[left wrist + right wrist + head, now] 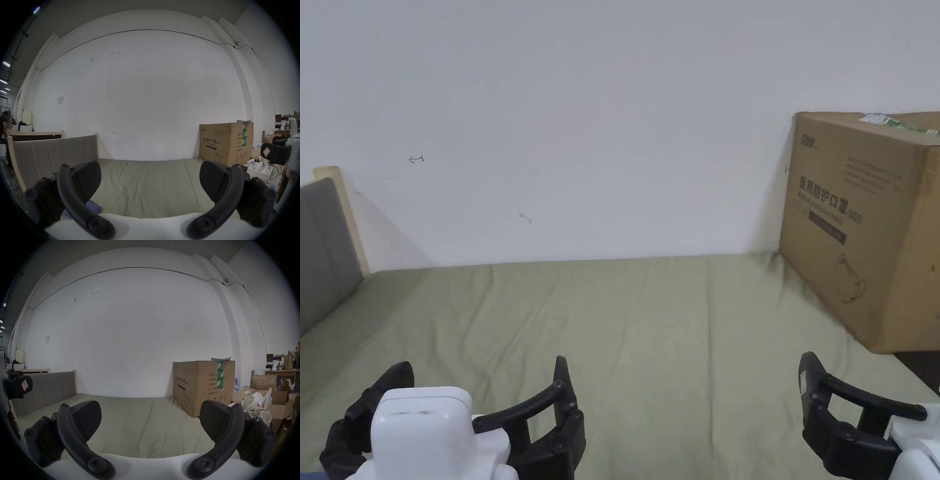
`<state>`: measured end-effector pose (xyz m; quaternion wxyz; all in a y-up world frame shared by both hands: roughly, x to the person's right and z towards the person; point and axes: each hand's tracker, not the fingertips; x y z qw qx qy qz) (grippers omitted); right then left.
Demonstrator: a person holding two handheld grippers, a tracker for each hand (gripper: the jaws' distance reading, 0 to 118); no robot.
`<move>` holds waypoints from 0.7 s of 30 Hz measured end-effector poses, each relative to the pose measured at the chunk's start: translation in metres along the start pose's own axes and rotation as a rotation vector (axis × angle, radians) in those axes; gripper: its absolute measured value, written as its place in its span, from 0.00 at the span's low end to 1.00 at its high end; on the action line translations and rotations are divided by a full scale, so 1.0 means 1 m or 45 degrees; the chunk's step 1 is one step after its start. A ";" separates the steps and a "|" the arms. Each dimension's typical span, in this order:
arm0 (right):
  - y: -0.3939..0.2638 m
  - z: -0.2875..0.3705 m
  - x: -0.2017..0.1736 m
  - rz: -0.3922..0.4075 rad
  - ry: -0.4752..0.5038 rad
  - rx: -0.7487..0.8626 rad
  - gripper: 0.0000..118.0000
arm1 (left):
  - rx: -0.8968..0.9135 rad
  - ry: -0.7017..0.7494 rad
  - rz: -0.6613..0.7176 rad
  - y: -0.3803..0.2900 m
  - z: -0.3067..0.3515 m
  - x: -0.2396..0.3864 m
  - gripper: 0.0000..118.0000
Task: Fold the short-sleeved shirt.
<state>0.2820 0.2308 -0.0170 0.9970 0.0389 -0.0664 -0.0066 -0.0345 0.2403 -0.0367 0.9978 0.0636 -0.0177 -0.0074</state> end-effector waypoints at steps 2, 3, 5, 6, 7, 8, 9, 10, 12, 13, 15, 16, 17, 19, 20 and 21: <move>-0.002 0.000 -0.002 0.005 -0.003 -0.013 1.00 | 0.006 -0.005 -0.005 -0.002 0.000 0.000 1.00; -0.003 -0.002 -0.002 0.010 -0.004 -0.018 1.00 | 0.006 -0.006 -0.007 -0.002 0.000 0.000 1.00; -0.004 -0.002 -0.002 0.012 0.002 -0.023 1.00 | 0.003 -0.013 -0.010 -0.002 0.000 0.000 1.00; -0.004 -0.002 -0.003 0.013 0.006 -0.027 1.00 | 0.001 -0.016 -0.010 -0.003 -0.001 0.000 1.00; -0.004 -0.002 -0.003 0.014 0.007 -0.030 1.00 | 0.000 -0.020 -0.008 -0.004 -0.001 0.000 1.00; -0.005 -0.002 -0.004 0.015 0.008 -0.031 1.00 | 0.007 -0.027 0.000 -0.004 0.000 0.000 1.00; -0.005 -0.002 -0.004 0.016 0.011 -0.032 1.00 | 0.007 -0.029 0.006 -0.004 0.000 0.000 1.00; -0.005 -0.002 -0.005 0.017 0.011 -0.033 1.00 | -0.001 -0.034 0.008 -0.006 -0.002 0.000 1.00; -0.004 -0.002 -0.006 0.018 0.010 -0.036 1.00 | -0.022 -0.024 0.002 -0.006 -0.004 0.002 1.00; -0.004 -0.002 -0.006 0.015 0.012 -0.038 1.00 | -0.026 -0.028 0.005 -0.007 -0.004 0.001 1.00; -0.003 -0.002 -0.008 0.012 0.014 -0.044 1.00 | -0.034 -0.040 0.019 -0.007 -0.006 -0.001 1.00; -0.003 -0.002 -0.008 0.011 0.015 -0.046 1.00 | -0.034 -0.047 0.028 -0.007 -0.006 -0.002 1.00; -0.003 -0.003 -0.009 0.012 0.016 -0.047 1.00 | -0.032 -0.052 0.034 -0.007 -0.006 -0.003 1.00; -0.003 -0.002 -0.010 0.014 0.012 -0.049 1.00 | -0.024 -0.059 0.039 -0.007 -0.006 -0.005 1.00; -0.003 -0.003 -0.010 0.010 0.009 -0.052 1.00 | -0.020 -0.060 0.035 -0.006 -0.005 -0.005 1.00; -0.003 -0.003 -0.011 0.005 0.007 -0.054 1.00 | -0.020 -0.060 0.032 -0.006 -0.005 -0.005 1.00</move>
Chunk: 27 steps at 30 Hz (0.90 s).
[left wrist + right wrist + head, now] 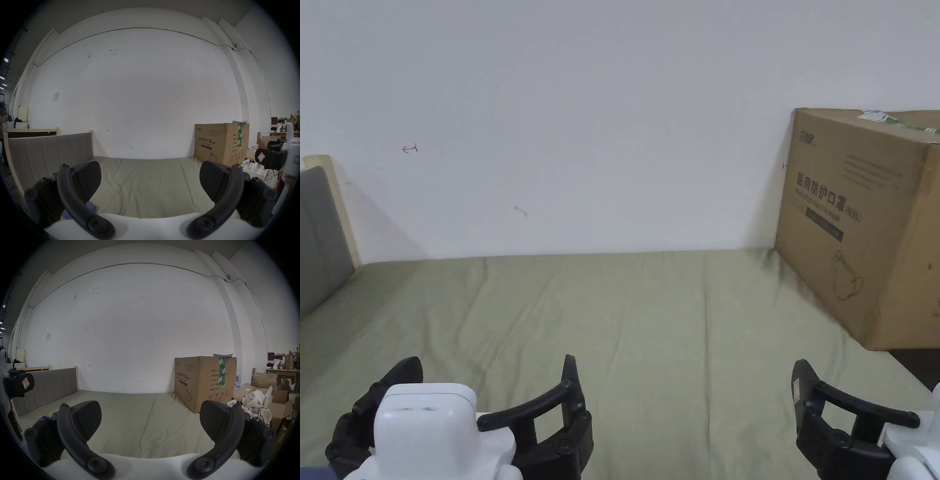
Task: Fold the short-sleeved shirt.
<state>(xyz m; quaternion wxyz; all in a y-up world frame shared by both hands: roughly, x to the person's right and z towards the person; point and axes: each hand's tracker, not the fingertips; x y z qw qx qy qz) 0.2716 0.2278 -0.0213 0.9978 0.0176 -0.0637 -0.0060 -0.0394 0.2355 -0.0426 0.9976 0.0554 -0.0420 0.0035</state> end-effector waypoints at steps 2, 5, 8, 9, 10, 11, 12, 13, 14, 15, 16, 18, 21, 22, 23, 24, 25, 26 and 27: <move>0.000 0.000 -0.001 -0.009 0.002 -0.010 1.00 | 0.001 0.001 -0.006 0.001 -0.001 0.000 1.00; -0.001 -0.002 -0.003 -0.007 0.003 -0.025 1.00 | -0.010 0.011 -0.018 0.002 -0.001 0.000 1.00; -0.001 -0.002 -0.004 0.001 0.005 -0.028 1.00 | -0.024 0.006 -0.024 0.003 -0.001 -0.001 1.00; -0.001 -0.001 -0.005 0.004 0.002 -0.027 1.00 | -0.025 0.000 -0.021 0.002 -0.002 -0.001 1.00; -0.001 -0.001 -0.006 0.005 0.002 -0.027 1.00 | -0.030 -0.001 -0.014 0.002 -0.002 -0.001 1.00; -0.001 -0.001 -0.006 0.006 0.004 -0.028 1.00 | -0.050 0.002 -0.011 0.003 -0.004 -0.001 1.00; -0.001 -0.002 -0.007 0.008 0.006 -0.034 1.00 | -0.077 0.015 -0.008 0.003 -0.006 0.000 1.00; -0.002 -0.002 -0.007 0.010 0.007 -0.037 1.00 | -0.098 0.032 -0.007 0.003 -0.008 0.000 1.00; -0.002 -0.003 -0.007 0.014 0.007 -0.042 1.00 | -0.126 0.049 -0.011 0.003 -0.009 0.001 1.00; -0.003 -0.003 -0.008 0.016 0.008 -0.047 1.00 | -0.137 0.052 -0.006 0.002 -0.010 0.001 1.00; -0.003 -0.004 -0.008 0.017 0.009 -0.051 1.00 | -0.139 0.053 0.001 0.002 -0.010 0.000 1.00; -0.004 -0.004 -0.009 0.019 0.011 -0.060 1.00 | -0.150 0.050 0.030 0.001 -0.010 0.000 1.00; -0.006 -0.006 -0.010 0.029 0.012 -0.077 1.00 | -0.173 0.098 0.028 0.005 -0.012 0.006 1.00; -0.007 -0.006 -0.011 0.033 0.009 -0.079 1.00 | -0.191 0.109 0.009 0.006 -0.013 0.007 1.00; -0.007 -0.007 -0.012 0.037 0.007 -0.081 1.00 | -0.200 0.117 -0.001 0.008 -0.014 0.009 1.00; -0.007 -0.007 -0.012 0.039 0.008 -0.085 1.00 | -0.196 0.123 -0.007 0.009 -0.014 0.011 1.00; -0.008 -0.007 -0.013 0.040 0.010 -0.088 1.00 | -0.193 0.122 -0.010 0.010 -0.013 0.013 1.00; -0.008 -0.007 -0.013 0.039 0.012 -0.090 1.00 | -0.187 0.117 -0.008 0.011 -0.011 0.013 1.00; -0.008 -0.007 -0.014 0.039 0.014 -0.092 1.00 | -0.190 0.076 0.014 0.012 -0.010 0.013 1.00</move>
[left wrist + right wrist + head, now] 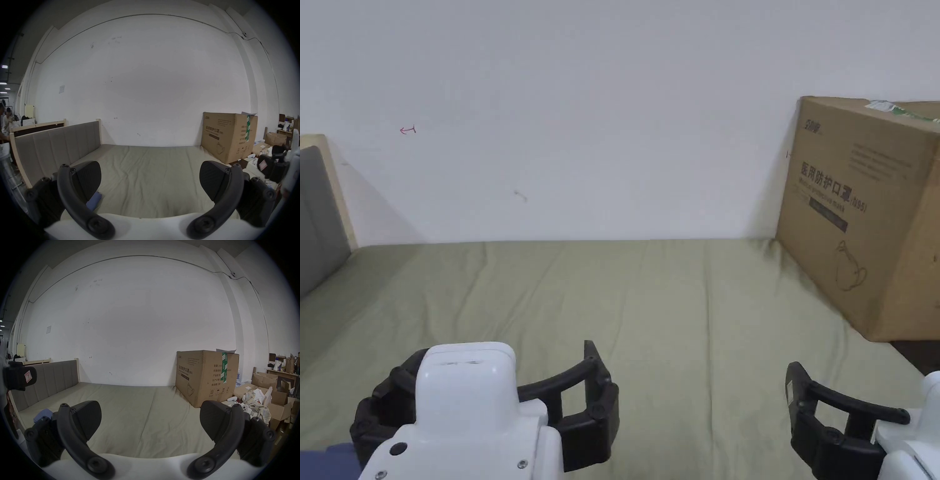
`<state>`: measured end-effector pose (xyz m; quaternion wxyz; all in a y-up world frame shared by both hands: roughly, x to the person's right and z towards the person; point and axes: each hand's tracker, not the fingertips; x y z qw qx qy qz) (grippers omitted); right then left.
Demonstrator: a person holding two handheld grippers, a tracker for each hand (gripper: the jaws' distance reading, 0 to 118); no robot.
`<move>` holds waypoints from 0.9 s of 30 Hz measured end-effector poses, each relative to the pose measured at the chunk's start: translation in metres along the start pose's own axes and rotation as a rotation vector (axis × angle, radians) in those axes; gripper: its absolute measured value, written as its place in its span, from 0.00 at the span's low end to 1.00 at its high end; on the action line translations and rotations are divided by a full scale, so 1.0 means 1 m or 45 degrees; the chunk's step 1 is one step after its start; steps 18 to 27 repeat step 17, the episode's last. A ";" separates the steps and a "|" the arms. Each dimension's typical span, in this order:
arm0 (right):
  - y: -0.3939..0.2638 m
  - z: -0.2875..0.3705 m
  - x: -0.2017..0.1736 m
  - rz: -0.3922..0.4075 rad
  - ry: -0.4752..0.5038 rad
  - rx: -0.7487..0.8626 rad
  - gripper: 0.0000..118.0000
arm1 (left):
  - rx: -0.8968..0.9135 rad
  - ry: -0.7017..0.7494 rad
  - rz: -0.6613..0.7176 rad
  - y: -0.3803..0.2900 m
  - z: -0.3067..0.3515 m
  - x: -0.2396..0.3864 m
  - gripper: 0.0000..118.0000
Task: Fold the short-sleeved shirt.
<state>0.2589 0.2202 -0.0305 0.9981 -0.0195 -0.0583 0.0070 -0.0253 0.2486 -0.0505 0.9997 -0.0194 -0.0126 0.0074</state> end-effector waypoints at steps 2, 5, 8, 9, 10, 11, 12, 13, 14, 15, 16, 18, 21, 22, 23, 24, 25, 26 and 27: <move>-0.001 -0.001 -0.002 0.004 0.003 -0.004 1.00 | -0.020 -0.043 0.053 0.002 0.001 0.001 1.00; -0.001 -0.001 -0.004 0.013 0.008 -0.008 1.00 | -0.043 -0.063 0.059 0.005 0.001 0.004 1.00; -0.002 -0.001 -0.004 0.015 0.015 -0.015 1.00 | -0.033 -0.054 0.025 0.006 0.003 0.007 1.00; -0.002 -0.001 -0.004 0.016 0.016 -0.017 1.00 | -0.033 -0.055 0.023 0.006 0.003 0.007 1.00; -0.002 -0.001 -0.004 0.018 0.017 -0.017 1.00 | -0.032 -0.059 0.029 0.007 0.004 0.006 1.00; -0.002 -0.001 -0.005 0.020 0.017 -0.018 1.00 | -0.032 -0.060 0.052 0.008 0.005 0.005 1.00; -0.002 -0.001 -0.005 0.022 0.015 -0.017 1.00 | -0.039 -0.042 0.075 0.009 0.005 0.004 1.00; -0.002 -0.001 -0.004 0.021 0.014 -0.017 1.00 | -0.045 -0.035 0.096 0.010 0.004 0.003 1.00; -0.002 -0.001 -0.004 0.017 0.013 -0.017 1.00 | -0.059 -0.035 0.115 0.011 0.003 0.001 1.00; -0.002 -0.001 -0.003 0.014 0.012 -0.016 1.00 | -0.070 -0.055 0.146 0.010 0.001 -0.002 1.00; -0.002 -0.002 -0.003 0.012 0.012 -0.017 1.00 | -0.078 -0.088 0.177 0.009 0.000 -0.005 1.00; -0.003 -0.002 -0.002 0.012 0.012 -0.018 1.00 | -0.101 -0.080 0.177 0.009 -0.002 -0.006 1.00; -0.003 -0.002 -0.002 0.012 0.012 -0.018 1.00 | -0.101 -0.080 0.177 0.009 -0.002 -0.006 1.00; -0.003 -0.002 -0.002 0.012 0.012 -0.018 1.00 | -0.101 -0.080 0.177 0.009 -0.002 -0.006 1.00; -0.003 -0.002 -0.002 0.012 0.012 -0.018 1.00 | -0.101 -0.080 0.177 0.009 -0.002 -0.006 1.00; -0.003 -0.002 -0.002 0.012 0.012 -0.018 1.00 | -0.101 -0.080 0.177 0.009 -0.002 -0.006 1.00; -0.003 -0.002 -0.002 0.012 0.012 -0.018 1.00 | -0.101 -0.080 0.177 0.009 -0.002 -0.006 1.00; -0.003 -0.002 -0.002 0.012 0.012 -0.018 1.00 | -0.101 -0.080 0.177 0.009 -0.002 -0.006 1.00; -0.003 -0.002 -0.002 0.012 0.012 -0.018 1.00 | -0.101 -0.080 0.177 0.009 -0.002 -0.006 1.00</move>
